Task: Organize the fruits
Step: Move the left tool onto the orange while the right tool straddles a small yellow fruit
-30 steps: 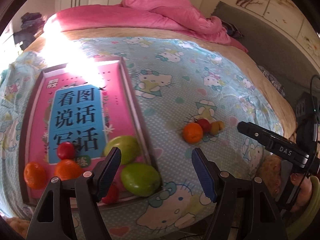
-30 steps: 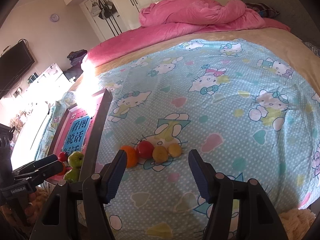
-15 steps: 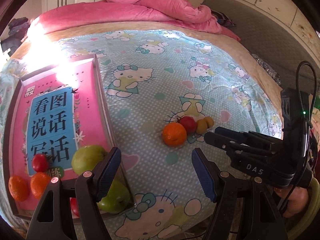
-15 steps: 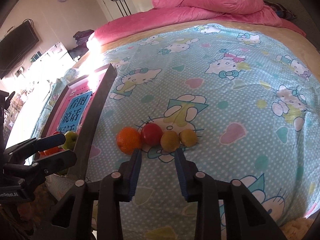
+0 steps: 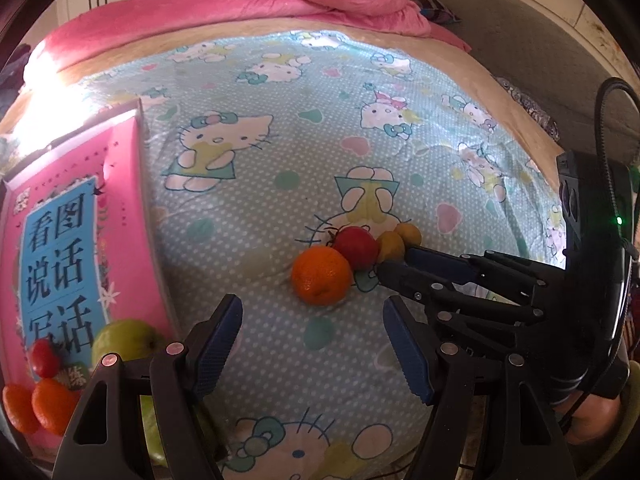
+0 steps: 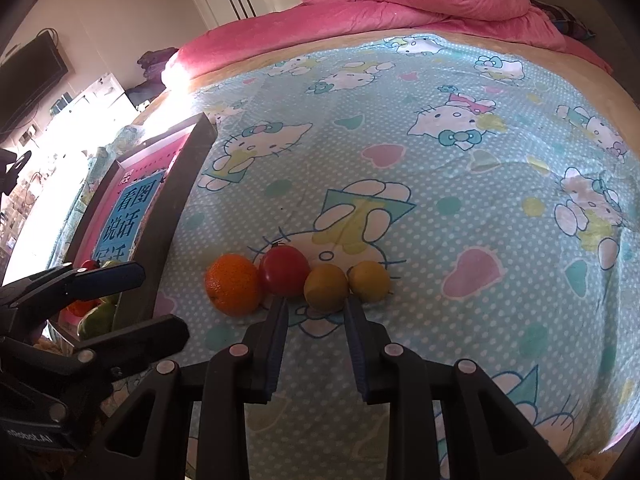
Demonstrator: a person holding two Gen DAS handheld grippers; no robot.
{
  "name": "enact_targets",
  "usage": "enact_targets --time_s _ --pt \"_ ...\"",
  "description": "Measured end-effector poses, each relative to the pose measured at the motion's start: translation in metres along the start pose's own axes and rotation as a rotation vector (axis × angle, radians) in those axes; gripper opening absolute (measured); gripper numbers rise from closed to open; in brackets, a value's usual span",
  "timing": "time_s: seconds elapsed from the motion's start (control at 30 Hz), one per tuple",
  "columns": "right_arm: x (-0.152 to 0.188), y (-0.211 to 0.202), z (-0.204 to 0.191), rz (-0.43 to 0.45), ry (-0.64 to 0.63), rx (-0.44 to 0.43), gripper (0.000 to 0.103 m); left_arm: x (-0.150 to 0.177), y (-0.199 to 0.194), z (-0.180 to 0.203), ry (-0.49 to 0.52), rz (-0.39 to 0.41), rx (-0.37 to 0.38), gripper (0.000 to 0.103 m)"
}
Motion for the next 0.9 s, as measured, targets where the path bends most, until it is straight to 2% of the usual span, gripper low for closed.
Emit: enact_targets --time_s 0.2,0.33,0.5,0.7,0.9 --pt "-0.001 0.005 0.007 0.002 0.041 -0.014 0.027 -0.001 0.018 -0.002 -0.059 -0.058 0.050 0.074" --pt "-0.003 0.008 0.010 0.002 0.054 -0.020 0.027 -0.003 0.023 -0.002 -0.059 -0.066 0.058 0.074" --pt "-0.003 0.014 0.013 -0.009 0.070 -0.032 0.027 -0.003 0.030 -0.008 -0.111 -0.087 0.089 0.073" --pt "-0.006 0.018 0.019 -0.008 0.100 -0.043 0.027 -0.006 0.033 -0.011 -0.126 -0.080 0.097 0.073" --pt "-0.010 0.018 0.017 -0.010 0.055 -0.042 0.025 -0.012 0.040 -0.010 -0.105 -0.083 0.085 0.071"
Point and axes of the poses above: each gripper's, at about its wrist camera, not at the fingertips, and y roughly the way its jaws point, z to its right, x to its underside, the point moved 3 cm from there along y, roughly the way its jaws point, and after that the axes turned 15 degrees about z, right-handed, at the moved point
